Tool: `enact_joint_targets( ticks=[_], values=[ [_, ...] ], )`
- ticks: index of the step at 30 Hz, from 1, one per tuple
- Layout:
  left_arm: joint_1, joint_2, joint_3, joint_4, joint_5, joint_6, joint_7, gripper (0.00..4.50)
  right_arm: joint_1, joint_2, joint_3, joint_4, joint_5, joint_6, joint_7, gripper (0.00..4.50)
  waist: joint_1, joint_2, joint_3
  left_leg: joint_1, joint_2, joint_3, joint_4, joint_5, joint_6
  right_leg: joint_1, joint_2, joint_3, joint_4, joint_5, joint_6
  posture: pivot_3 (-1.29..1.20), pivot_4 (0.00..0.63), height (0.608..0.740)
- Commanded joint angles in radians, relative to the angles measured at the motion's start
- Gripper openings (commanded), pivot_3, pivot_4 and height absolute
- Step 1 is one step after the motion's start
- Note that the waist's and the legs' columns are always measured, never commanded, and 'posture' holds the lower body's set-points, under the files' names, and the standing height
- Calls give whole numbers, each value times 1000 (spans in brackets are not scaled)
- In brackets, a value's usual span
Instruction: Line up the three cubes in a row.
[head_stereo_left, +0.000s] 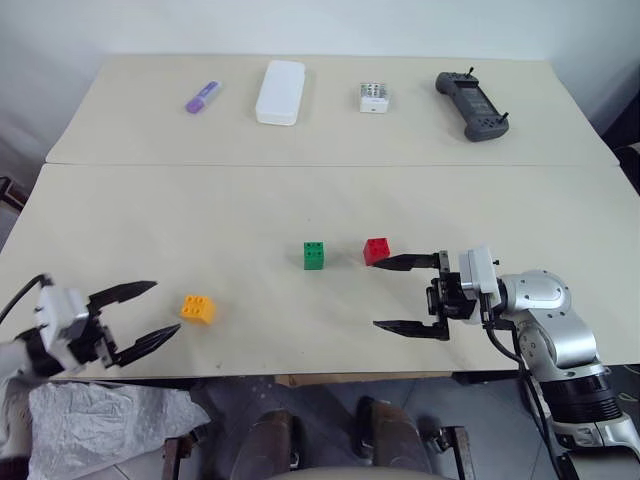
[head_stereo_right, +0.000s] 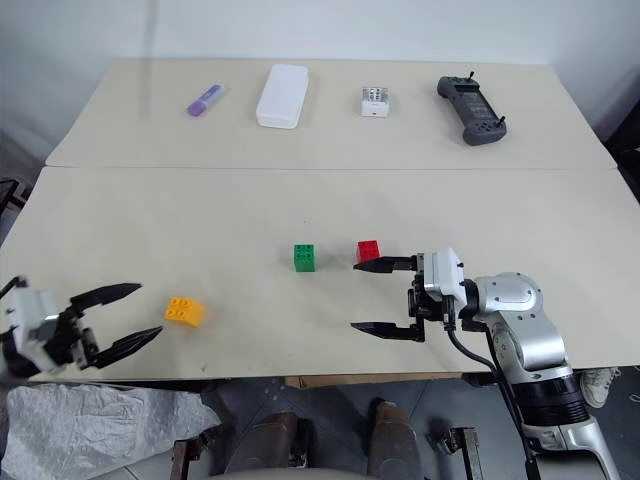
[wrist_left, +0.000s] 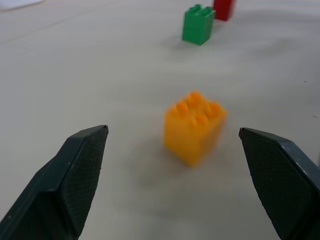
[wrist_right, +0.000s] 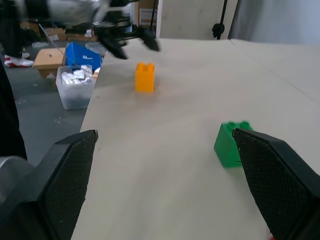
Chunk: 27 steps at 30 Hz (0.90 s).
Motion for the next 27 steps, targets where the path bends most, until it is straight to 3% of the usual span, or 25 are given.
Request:
enact_joint_targets(
  ticks=[1,5,6,9,13,16,19,22,27],
  values=[
    [-70,39,-85,101,45,-73,-111,4466,13,-16,-30,-28,8,-7,-6,4500,-8,0,0,0,0,3,-1,0,0,-2,0,1,0,0,0,0,150,740],
    [-177,68,-159,214,62,-108,-212,4466,41,-28,-47,-56,8,3,-32,4500,-14,0,0,-2,0,7,-5,0,1,-7,0,0,1,0,0,0,150,740],
    [-205,72,-179,242,67,-125,-243,4290,54,-34,-55,-66,11,7,-39,4500,-14,0,0,-2,0,8,-5,0,1,-8,0,0,1,0,0,0,150,740],
    [-260,77,-216,305,73,-159,-284,3580,76,-41,-71,-87,13,14,-57,4500,-9,0,0,-2,0,9,-5,1,2,-8,0,0,1,0,0,0,150,740],
    [-283,82,-244,320,56,-155,-297,2263,91,-47,-82,-105,17,23,-78,4500,-7,0,0,-2,0,10,-5,1,2,-8,0,1,1,0,0,0,150,740],
    [-309,68,-269,225,-4,-26,-270,1487,121,-65,-119,-100,25,25,-89,4500,-1,0,0,-2,0,10,-5,1,2,-9,0,1,1,0,0,0,150,740],
    [-400,34,-302,198,-15,61,-223,1495,143,-82,-164,-73,28,16,-87,4500,17,0,0,-3,0,8,-4,1,3,-8,0,1,2,0,0,0,150,740],
    [-503,0,-351,258,35,40,-235,1495,149,-92,-191,-48,27,4,-80,4500,26,0,0,-3,-1,8,0,1,3,-7,0,1,2,1,1,0,150,740],
    [-741,-97,-456,540,154,-67,-277,1495,136,-87,-220,2,24,-18,-84,4500,26,-1,-1,-3,-3,10,1,2,3,-7,0,2,3,1,2,0,150,740]
  ],
)
